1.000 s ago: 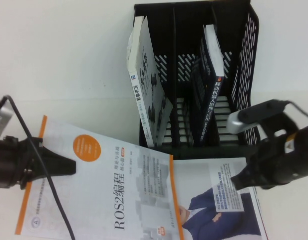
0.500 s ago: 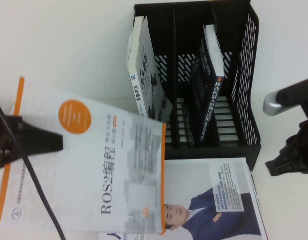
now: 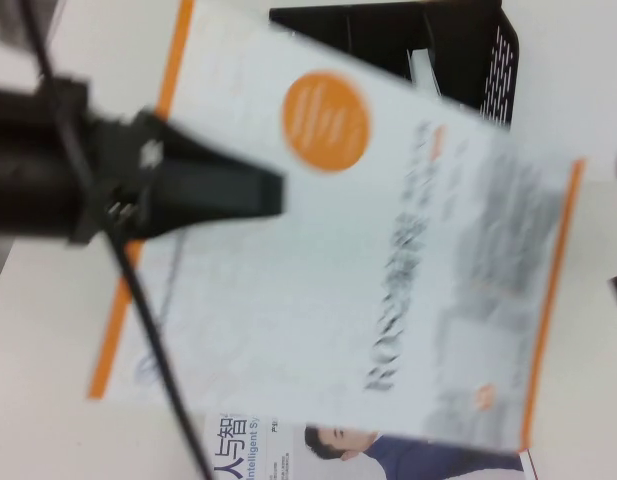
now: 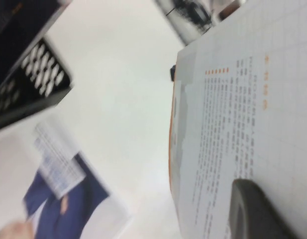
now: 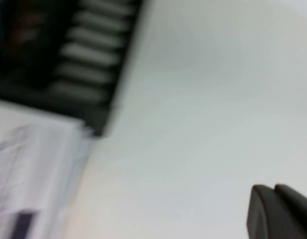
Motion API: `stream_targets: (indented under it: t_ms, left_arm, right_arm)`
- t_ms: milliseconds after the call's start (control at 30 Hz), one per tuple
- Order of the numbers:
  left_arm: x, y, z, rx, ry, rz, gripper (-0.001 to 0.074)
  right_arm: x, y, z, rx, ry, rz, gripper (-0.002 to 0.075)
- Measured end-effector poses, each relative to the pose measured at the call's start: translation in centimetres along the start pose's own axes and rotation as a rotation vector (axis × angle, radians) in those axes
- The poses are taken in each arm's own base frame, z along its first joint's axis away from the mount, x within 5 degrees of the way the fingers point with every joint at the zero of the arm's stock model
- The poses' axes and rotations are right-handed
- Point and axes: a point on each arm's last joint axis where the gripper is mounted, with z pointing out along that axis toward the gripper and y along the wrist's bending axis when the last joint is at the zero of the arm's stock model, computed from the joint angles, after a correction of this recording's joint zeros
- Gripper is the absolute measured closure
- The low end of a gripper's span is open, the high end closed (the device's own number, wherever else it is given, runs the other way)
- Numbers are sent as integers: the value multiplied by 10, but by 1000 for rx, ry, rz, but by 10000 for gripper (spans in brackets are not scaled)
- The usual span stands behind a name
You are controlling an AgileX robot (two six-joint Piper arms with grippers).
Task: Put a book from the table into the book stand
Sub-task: Place the book on the book shelf
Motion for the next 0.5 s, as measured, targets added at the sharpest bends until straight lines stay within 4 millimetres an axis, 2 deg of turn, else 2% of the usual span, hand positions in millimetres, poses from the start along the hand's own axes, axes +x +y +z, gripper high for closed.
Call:
stream_targets:
  t_ms: [167,233,300,500]
  left_arm:
    - [-29,-21,23,69,9,48,629]
    - [-41,-22,40,80,31,39,629]
    - [-55,-17,59,58,48,26,629]
    - [-95,-3,94,-19,44,24,629]
  right_arm:
    - [1,-27,-24,175,-79,71,721]
    - [3,-38,-36,225,-117,124,721]
    - [6,-49,-47,255,-148,170,721]
    - [22,-76,-81,322,-205,284,721]
